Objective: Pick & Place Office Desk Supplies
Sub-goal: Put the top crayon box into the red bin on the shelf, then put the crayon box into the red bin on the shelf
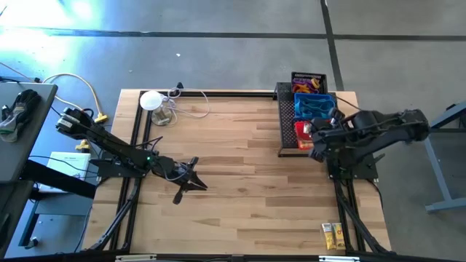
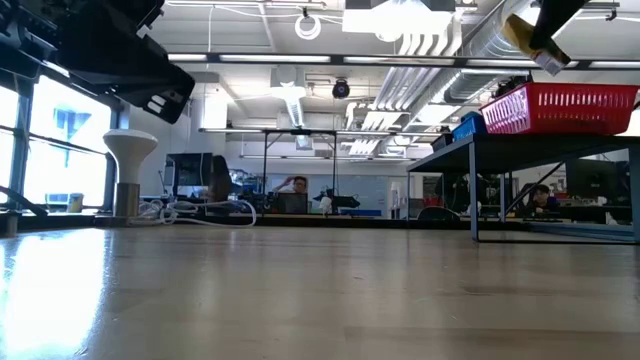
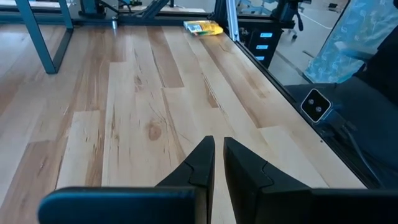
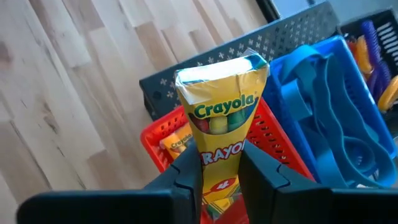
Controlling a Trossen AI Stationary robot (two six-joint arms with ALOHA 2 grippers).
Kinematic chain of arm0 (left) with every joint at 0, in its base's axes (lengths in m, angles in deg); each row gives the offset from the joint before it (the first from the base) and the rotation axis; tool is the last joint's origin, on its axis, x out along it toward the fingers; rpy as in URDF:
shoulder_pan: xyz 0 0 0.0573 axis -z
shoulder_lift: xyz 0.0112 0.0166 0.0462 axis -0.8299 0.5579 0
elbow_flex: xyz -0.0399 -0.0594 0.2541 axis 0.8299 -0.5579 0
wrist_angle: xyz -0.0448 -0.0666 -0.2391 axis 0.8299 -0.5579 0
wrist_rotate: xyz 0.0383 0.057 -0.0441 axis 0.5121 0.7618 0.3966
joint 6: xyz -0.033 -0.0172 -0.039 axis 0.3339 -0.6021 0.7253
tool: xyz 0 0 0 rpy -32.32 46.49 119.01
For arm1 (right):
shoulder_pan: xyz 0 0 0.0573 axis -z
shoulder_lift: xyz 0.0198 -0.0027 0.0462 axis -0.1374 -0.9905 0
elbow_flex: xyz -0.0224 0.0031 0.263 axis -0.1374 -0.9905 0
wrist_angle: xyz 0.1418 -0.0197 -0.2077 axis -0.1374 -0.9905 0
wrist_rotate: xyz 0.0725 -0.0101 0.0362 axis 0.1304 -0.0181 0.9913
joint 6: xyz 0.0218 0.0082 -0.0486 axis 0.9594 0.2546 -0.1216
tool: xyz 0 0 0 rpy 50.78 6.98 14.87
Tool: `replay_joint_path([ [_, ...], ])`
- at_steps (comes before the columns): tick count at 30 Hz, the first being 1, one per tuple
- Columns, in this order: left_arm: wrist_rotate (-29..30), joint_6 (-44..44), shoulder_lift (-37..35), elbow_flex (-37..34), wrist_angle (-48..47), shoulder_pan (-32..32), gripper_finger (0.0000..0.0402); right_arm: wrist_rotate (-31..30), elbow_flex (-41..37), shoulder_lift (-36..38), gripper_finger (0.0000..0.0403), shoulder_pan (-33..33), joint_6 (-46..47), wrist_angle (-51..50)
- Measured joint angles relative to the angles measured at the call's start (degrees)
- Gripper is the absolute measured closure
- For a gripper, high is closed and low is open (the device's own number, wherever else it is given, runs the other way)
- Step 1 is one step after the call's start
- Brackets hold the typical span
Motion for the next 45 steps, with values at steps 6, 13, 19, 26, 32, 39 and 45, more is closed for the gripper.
replay_joint_path([
  [6,0.0,0.59,0.0,-0.02,-0.51,0.0,0.0372,0.89,-0.32,0.0,0.03,3.71,-3.7,0.06],
  [13,0.0,0.59,0.0,-0.02,-0.47,0.0,0.0372,1.28,-3.45,0.0,0.0267,7.79,-6.59,-0.05],
  [19,0.0,0.57,0.0,-0.02,-0.46,0.0,0.0372,2.42,-3.58,-0.02,0.0233,8.71,-6.33,0.0],
  [26,0.0,0.57,0.0,-0.02,-0.45,0.0,0.0372,1.72,-3.3,0.04,0.0201,8.71,-8.87,-0.02],
  [32,0.0,0.13,0.0,-0.02,-0.43,0.0,0.0372,2.75,1.35,0.04,0.0213,8.69,-9.01,0.02],
  [39,0.02,0.11,0.0,-0.02,-0.43,0.0,0.0372,20.17,6.58,0.09,0.023,7.05,-9.18,7.69],
  [45,0.02,-1.18,0.0,-0.02,-0.43,0.0,0.0372,31.68,5.84,-1.24,0.0231,-2.03,-11.11,22.95],
])
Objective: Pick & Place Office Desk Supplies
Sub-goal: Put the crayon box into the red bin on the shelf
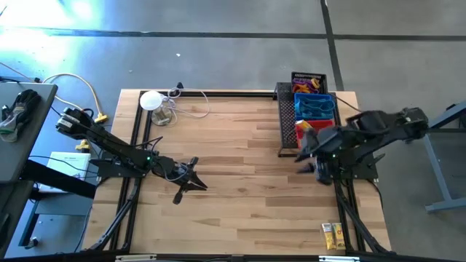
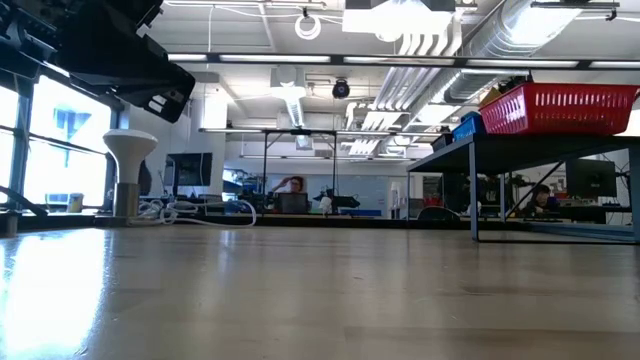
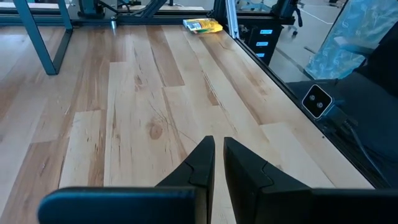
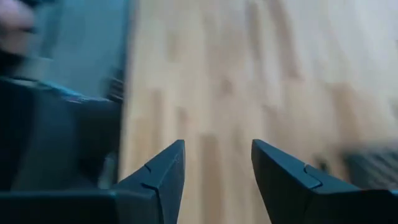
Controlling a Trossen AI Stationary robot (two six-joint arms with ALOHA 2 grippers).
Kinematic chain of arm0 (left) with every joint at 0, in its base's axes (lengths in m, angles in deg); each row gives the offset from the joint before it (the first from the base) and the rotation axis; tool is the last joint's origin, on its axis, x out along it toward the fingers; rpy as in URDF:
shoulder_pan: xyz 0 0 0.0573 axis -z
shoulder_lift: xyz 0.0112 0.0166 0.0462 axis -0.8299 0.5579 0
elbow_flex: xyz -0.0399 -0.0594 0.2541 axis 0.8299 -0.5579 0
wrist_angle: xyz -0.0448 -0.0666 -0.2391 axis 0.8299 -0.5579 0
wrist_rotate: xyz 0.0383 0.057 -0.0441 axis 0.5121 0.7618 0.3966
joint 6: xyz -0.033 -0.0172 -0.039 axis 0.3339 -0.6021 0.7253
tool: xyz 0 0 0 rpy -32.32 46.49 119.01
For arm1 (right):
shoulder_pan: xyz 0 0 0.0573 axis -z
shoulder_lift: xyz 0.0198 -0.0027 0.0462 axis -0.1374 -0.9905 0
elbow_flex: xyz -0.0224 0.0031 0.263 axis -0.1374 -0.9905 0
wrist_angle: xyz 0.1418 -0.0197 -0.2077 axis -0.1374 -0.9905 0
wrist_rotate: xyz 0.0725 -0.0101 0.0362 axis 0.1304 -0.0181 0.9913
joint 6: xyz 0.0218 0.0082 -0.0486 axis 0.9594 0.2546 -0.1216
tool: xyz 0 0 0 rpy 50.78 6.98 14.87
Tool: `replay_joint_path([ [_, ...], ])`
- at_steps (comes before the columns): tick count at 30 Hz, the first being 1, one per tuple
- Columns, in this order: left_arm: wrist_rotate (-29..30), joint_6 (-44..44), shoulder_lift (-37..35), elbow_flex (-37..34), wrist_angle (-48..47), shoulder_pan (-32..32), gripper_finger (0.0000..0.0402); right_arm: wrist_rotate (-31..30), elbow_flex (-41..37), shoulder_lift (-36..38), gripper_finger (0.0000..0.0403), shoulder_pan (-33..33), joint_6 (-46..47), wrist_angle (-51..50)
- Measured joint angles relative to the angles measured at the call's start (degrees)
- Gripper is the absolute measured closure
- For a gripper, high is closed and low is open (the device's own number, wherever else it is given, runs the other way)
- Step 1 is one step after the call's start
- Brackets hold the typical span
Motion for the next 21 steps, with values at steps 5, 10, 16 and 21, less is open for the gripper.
replay_joint_path([
  [5,0.0,0.72,0.0,0.0,0.02,0.0,0.0372,3.12,0.02,-3.76,0.0231,-9.41,1.35,10.05],
  [10,0.0,1.16,0.01,0.0,0.02,0.0,0.0372,5.78,-0.01,-9.45,0.0231,-18.52,13.2,8.92],
  [16,0.0,1.2,0.01,0.0,0.02,0.0,0.0372,6.25,-0.01,-18.31,0.0231,-27.43,31.41,0.15],
  [21,0.0,1.68,0.02,0.0,0.29,0.0,0.0372,12.38,-0.01,-25.83,0.0231,-31.65,51.43,-9.57],
])
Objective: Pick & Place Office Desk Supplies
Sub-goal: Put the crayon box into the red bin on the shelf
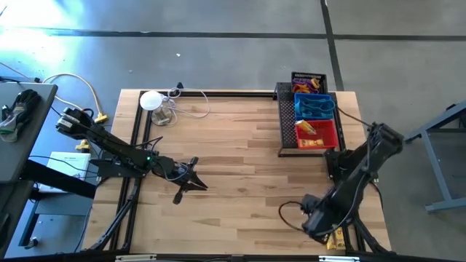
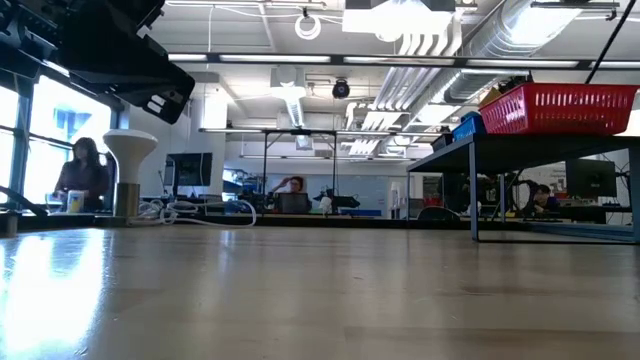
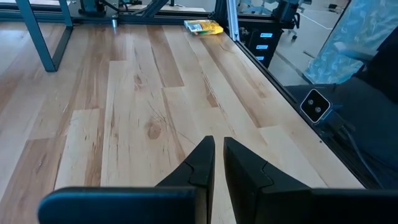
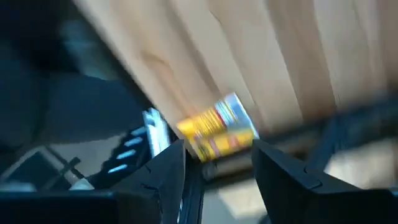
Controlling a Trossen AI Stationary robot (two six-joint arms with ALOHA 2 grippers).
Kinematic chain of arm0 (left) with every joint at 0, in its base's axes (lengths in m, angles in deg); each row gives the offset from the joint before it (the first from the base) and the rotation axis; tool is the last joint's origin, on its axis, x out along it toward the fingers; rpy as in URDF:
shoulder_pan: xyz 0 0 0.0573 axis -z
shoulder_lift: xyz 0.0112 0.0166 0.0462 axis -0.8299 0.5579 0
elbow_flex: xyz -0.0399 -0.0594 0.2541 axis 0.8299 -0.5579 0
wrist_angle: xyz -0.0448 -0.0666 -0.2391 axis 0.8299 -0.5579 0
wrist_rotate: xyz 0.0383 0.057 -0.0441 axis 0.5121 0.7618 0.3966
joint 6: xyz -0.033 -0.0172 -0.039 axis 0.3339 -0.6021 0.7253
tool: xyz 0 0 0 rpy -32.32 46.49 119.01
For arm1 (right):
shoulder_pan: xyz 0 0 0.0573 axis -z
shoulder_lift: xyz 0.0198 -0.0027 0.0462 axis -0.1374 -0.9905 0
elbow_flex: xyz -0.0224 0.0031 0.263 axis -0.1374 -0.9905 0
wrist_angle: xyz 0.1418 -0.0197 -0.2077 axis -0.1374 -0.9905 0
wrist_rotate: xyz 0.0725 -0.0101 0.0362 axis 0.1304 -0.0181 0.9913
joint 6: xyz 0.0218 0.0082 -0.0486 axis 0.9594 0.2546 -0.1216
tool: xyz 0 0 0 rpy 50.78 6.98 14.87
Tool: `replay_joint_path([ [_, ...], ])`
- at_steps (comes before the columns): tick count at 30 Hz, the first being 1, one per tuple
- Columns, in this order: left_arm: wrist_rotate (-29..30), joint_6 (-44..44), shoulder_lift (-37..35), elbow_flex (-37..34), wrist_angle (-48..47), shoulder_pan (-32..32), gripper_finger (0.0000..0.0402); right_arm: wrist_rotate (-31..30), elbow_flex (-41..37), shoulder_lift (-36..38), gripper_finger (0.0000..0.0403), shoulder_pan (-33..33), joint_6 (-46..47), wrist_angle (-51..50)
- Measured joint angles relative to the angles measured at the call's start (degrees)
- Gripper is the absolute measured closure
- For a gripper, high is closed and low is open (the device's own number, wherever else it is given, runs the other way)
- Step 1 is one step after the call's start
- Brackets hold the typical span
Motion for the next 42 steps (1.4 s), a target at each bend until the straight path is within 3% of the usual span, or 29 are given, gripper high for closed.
replay_joint_path([
  [7,0.0,1.03,0.0,0.0,0.01,0.0,0.0372,7.73,0.02,-6.65,0.0231,-5.72,19.67,-1.81],
  [11,0.0,1.19,0.0,0.0,-0.01,0.0,0.0372,3.73,-0.02,-7.77,0.0231,-8.76,29.48,-1.97],
  [15,0.0,1.19,0.0,0.0,-0.01,0.0,0.0372,-4.36,-0.44,-7.92,0.0231,-11.8,40.33,-0.28],
  [18,-0.02,1.17,0.0,0.0,-0.01,0.0,0.0372,-3.74,-1.87,-7.92,0.0231,-13.84,45.93,1.99],
  [30,-0.02,-0.56,0.0,0.0,-0.05,0.02,0.0372,-4.39,-11.74,-7.92,0.0231,-16.81,50.6,17.29],
  [42,-0.02,-0.56,0.0,0.0,-0.07,0.0,0.0372,-2.23,-13.88,-7.83,0.0231,-16.8,50.39,19.02],
])
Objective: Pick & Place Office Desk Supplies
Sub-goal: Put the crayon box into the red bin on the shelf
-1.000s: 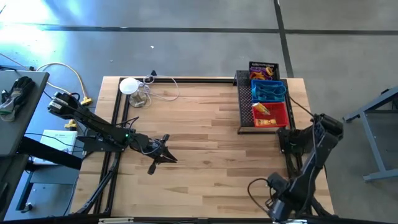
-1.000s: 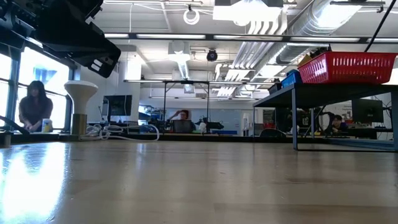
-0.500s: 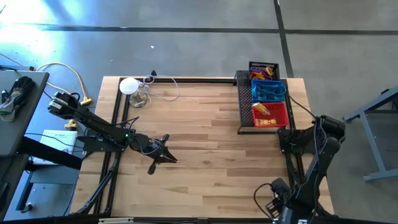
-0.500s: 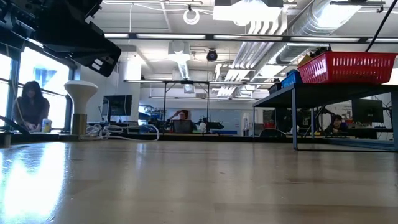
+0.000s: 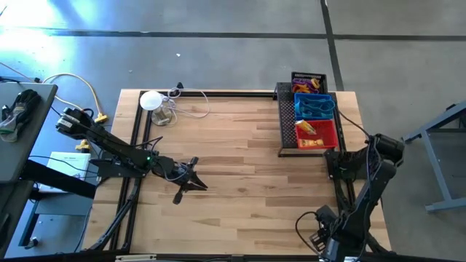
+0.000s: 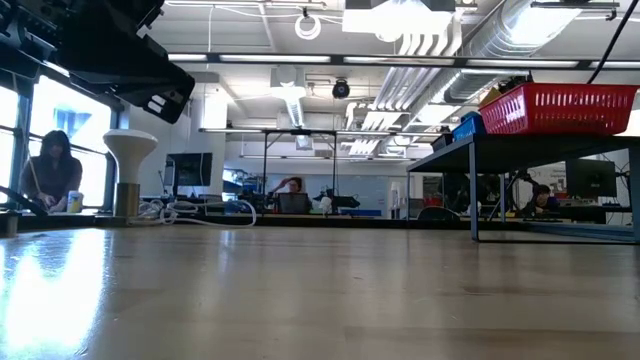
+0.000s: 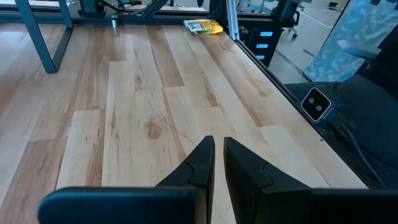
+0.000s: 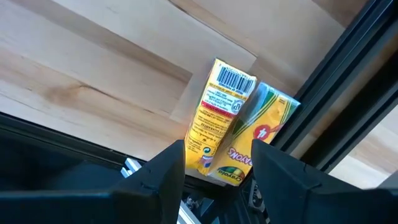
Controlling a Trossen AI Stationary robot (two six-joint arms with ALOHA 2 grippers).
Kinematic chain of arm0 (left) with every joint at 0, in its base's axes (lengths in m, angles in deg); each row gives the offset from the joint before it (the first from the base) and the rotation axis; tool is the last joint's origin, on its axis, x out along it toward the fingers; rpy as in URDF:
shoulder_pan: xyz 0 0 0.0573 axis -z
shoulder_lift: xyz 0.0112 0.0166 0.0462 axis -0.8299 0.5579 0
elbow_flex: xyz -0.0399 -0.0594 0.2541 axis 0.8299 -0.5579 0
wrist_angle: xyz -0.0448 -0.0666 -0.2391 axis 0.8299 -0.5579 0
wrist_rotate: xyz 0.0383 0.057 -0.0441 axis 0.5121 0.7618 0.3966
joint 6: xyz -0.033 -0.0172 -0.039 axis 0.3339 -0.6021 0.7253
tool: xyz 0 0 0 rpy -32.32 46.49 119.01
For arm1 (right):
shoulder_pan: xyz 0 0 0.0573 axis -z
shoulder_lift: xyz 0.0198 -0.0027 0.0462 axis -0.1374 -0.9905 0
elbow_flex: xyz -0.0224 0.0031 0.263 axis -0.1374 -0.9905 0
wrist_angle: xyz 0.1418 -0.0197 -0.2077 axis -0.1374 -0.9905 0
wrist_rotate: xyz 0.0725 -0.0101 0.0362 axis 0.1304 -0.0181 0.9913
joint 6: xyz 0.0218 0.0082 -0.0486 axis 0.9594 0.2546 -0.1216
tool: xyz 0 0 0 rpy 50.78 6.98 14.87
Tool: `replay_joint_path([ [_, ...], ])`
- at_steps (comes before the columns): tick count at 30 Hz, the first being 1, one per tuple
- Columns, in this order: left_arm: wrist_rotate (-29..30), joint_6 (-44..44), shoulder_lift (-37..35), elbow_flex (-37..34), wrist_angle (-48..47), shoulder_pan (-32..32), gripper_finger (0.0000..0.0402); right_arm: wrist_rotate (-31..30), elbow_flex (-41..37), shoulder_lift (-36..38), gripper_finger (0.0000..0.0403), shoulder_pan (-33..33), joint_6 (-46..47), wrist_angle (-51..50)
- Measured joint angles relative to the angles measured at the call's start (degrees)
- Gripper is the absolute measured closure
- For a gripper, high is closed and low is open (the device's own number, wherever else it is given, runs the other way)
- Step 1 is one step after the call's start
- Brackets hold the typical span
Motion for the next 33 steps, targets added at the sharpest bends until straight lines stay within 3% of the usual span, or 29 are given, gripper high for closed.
replay_joint_path([
  [16,-0.03,0.65,0.0,0.0,-0.13,0.21,0.0372,0.07,-3.68,-0.09,0.0231,2.06,-0.61,6.13],
  [25,-0.15,0.63,0.0,0.0,0.06,0.21,0.0372,-4.62,-3.5,-0.3,0.0231,5.12,-9.76,10.45],
  [33,-0.17,0.63,0.0,0.0,-0.21,0.21,0.0372,0.42,-3.5,-0.24,0.0231,1.42,0.23,13.84],
])
